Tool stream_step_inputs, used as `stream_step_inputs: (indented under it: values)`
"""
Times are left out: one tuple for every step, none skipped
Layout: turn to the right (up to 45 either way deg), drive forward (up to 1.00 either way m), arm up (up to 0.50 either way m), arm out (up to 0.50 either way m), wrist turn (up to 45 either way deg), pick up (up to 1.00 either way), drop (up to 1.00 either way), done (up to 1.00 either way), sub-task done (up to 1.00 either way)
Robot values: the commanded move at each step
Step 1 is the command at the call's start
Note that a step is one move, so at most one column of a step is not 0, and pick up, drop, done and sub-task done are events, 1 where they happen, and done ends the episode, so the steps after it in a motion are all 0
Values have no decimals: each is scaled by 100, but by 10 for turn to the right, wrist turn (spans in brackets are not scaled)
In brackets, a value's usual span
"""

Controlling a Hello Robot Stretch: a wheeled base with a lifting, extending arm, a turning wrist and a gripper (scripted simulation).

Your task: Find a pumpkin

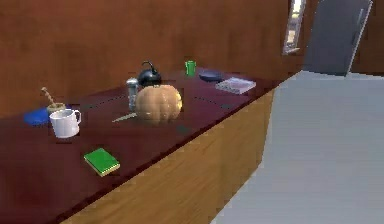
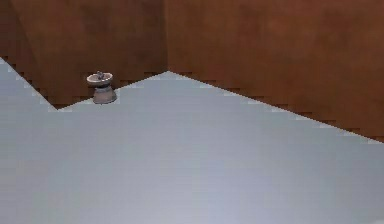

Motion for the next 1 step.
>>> stream_step_inputs:
  values:
    - [0, 0, 0, 0, 0, 0, 0, 100, 0]
